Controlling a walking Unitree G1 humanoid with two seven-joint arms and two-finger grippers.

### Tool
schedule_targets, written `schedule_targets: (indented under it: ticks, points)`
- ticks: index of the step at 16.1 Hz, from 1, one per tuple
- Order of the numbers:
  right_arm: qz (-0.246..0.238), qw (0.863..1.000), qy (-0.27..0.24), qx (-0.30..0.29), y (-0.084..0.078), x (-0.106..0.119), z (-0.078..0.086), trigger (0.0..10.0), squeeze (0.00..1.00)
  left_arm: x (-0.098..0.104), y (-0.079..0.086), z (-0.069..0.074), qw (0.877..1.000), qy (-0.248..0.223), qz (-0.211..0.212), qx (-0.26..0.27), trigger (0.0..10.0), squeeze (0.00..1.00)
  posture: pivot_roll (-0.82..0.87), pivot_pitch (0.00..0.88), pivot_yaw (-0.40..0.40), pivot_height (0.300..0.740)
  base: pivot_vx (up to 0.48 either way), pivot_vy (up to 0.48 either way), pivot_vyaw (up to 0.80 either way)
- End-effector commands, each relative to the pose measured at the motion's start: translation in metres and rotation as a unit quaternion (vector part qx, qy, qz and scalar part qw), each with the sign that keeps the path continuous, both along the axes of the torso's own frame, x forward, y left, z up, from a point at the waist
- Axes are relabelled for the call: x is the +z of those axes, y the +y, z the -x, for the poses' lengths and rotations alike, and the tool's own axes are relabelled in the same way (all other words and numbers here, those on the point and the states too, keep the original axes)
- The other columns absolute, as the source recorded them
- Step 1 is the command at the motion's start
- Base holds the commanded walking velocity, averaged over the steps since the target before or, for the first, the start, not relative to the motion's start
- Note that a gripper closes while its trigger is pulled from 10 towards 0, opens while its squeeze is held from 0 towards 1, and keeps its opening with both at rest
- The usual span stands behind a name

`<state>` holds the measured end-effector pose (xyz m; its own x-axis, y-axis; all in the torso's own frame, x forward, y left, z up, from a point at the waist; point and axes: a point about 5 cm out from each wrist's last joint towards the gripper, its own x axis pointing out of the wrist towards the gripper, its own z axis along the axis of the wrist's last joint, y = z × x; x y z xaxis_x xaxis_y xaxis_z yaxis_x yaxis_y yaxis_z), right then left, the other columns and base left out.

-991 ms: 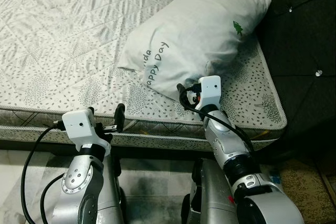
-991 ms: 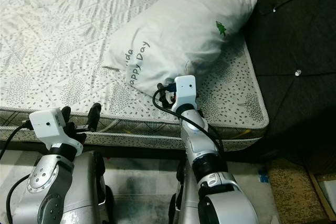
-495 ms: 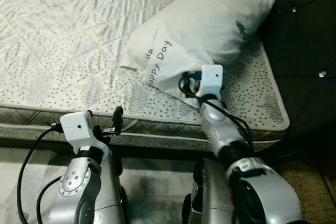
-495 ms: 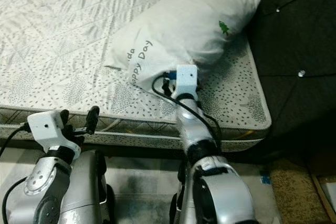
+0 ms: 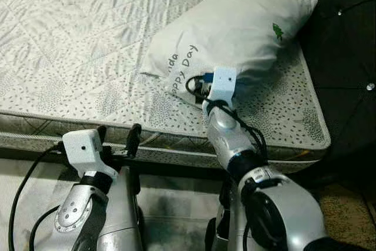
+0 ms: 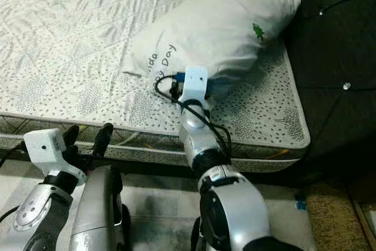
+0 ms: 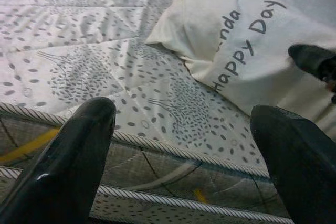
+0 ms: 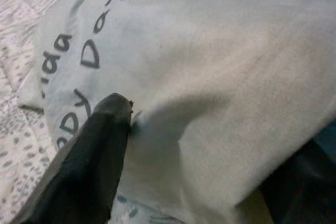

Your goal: Clean up the room

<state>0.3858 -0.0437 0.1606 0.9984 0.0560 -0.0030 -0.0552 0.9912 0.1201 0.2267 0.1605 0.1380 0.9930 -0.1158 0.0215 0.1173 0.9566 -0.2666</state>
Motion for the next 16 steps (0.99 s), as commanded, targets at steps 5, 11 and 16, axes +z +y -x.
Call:
schedule_targets:
  ticks: [5,11,16]
  points:
    - [-0.011,1.000,0.003,-0.001,0.0143,0.0033,0.0018,0.0,0.00,0.0048,-0.0030,0.0013,1.000,-0.001,-0.003,-0.008,10.0,0.00,0.21,0.237,-0.094,0.545,0.000,0.000,0.00]
    - [0.008,1.000,0.006,-0.012,0.0112,0.0015,0.0011,0.0,0.00,0.0062,-0.0045,-0.0003,1.000,-0.002,-0.005,-0.008,10.0,0.00,0.21,0.232,-0.087,0.545,0.000,0.000,0.00]
    - [0.008,1.000,0.000,-0.013,0.0093,0.0039,-0.0002,0.0,0.00,0.0084,-0.0026,-0.0055,1.000,-0.007,-0.007,-0.008,10.0,0.00,0.20,0.228,-0.091,0.545,0.000,0.000,0.00]
